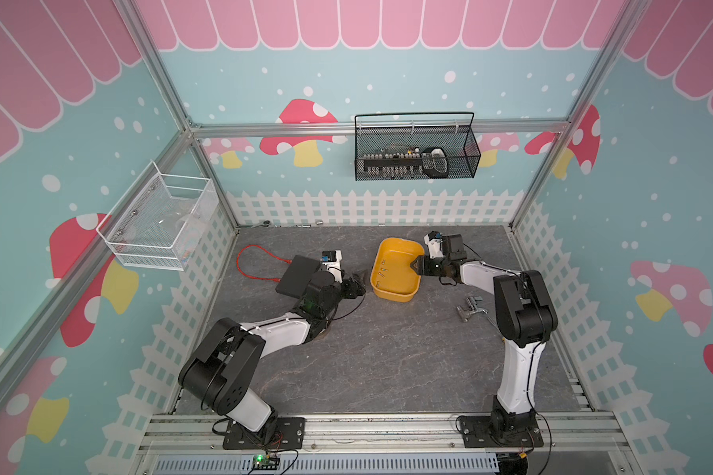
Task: Take out the screws from the storage box
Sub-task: Pick up the storage box at the center of the board.
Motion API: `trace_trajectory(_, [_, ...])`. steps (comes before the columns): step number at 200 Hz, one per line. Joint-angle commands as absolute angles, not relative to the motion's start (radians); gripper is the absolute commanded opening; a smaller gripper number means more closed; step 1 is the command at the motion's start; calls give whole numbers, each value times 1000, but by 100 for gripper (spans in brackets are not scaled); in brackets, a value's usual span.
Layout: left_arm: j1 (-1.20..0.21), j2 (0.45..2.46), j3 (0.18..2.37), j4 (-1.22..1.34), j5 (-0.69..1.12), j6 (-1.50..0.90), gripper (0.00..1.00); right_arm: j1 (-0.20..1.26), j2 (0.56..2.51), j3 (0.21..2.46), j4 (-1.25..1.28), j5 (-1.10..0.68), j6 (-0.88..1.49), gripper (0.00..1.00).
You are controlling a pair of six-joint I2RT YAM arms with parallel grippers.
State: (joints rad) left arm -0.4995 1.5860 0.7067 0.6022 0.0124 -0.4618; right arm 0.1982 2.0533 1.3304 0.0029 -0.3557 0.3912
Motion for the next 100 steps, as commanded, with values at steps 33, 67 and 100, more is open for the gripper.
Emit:
trace_trajectory(33, [-509, 1615, 749, 586, 50, -485, 81, 243, 2010, 1357, -26, -255, 387, 23])
trace_trajectory(67, [-518, 1597, 755, 576, 48, -485, 78, 269, 1945, 1318, -8, -197, 382, 10])
trace_trajectory(100, [-539, 1568, 750, 567, 52, -504, 75, 300, 1806, 1226, 52, -150, 402, 4])
